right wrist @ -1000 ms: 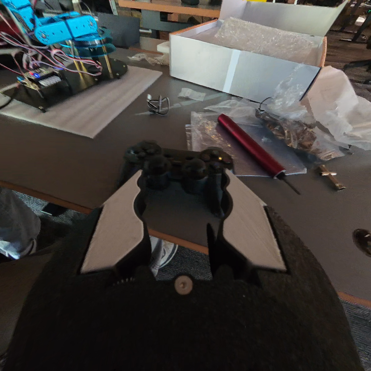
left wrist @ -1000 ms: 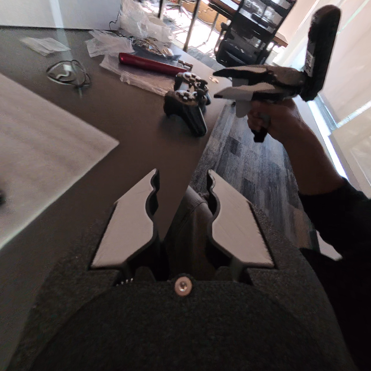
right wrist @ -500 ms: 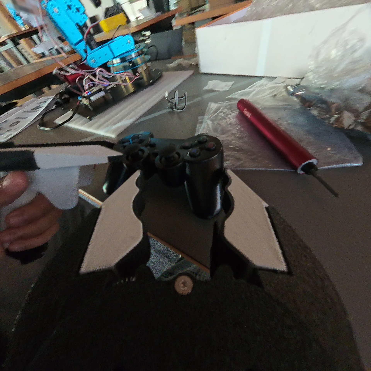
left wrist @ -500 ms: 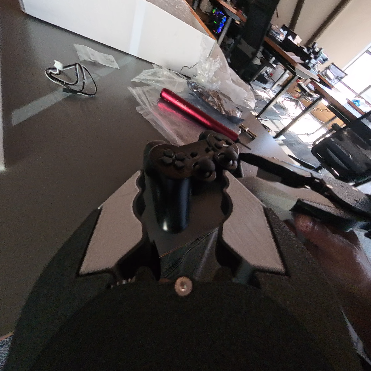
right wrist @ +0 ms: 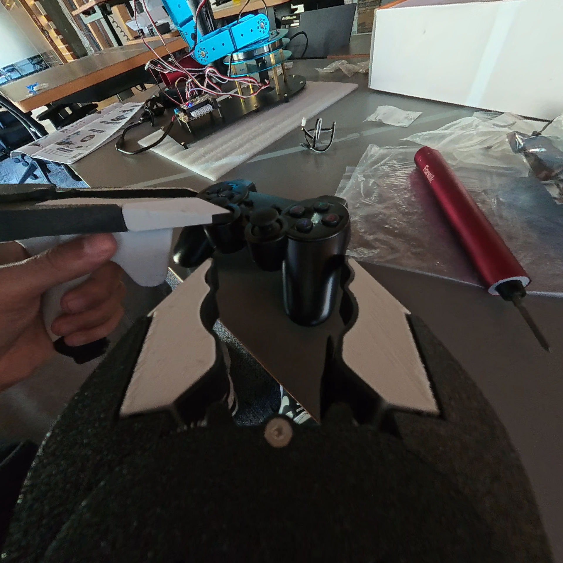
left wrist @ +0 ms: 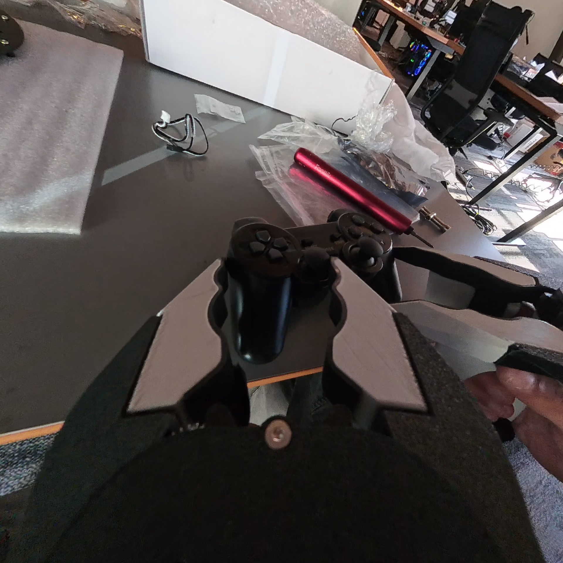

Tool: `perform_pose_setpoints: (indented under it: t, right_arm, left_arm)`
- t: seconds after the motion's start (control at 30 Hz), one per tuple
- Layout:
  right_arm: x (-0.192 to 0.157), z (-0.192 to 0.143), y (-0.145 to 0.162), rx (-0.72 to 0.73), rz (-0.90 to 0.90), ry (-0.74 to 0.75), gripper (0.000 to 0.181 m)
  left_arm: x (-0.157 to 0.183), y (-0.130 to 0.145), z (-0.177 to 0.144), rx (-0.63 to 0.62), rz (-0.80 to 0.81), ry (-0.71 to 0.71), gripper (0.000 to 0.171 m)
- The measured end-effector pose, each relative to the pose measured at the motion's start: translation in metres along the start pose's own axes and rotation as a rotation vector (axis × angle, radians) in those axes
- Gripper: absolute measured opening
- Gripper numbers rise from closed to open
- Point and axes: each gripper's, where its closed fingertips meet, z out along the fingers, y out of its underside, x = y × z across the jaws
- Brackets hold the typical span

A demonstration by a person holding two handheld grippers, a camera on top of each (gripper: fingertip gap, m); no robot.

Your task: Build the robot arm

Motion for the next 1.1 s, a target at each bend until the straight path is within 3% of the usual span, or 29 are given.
perform_pose_setpoints:
  t: [0.4, 0.6, 0.73, 0.87, 1.1]
  right_arm:
    - [-0.001, -0.001, 0.002, -0.016, -0.009, 0.014, 0.075]
    - [0.000, -0.001, 0.002, -0.029, -0.013, 0.012, 0.070]
    - [0.004, -0.001, 0.003, -0.034, -0.004, 0.017, 0.073]
    - [0.003, -0.001, 0.003, -0.037, -0.015, 0.014, 0.070]
    - [-0.007, 0.003, 0.006, -0.058, -0.096, 0.024, 0.077]
  left_arm:
    - [-0.004, -0.001, -0.002, 0.004, -0.052, 0.027, 0.060]
    - [0.002, 0.000, -0.005, -0.033, -0.006, 0.051, 0.072]
    - [0.003, -0.008, -0.011, 0.006, -0.124, 0.135, 0.062]
    - [-0.006, -0.008, -0.008, 0.009, -0.190, 0.132, 0.054]
    - [-0.009, -0.007, -0.007, 0.003, -0.081, 0.049, 0.059]
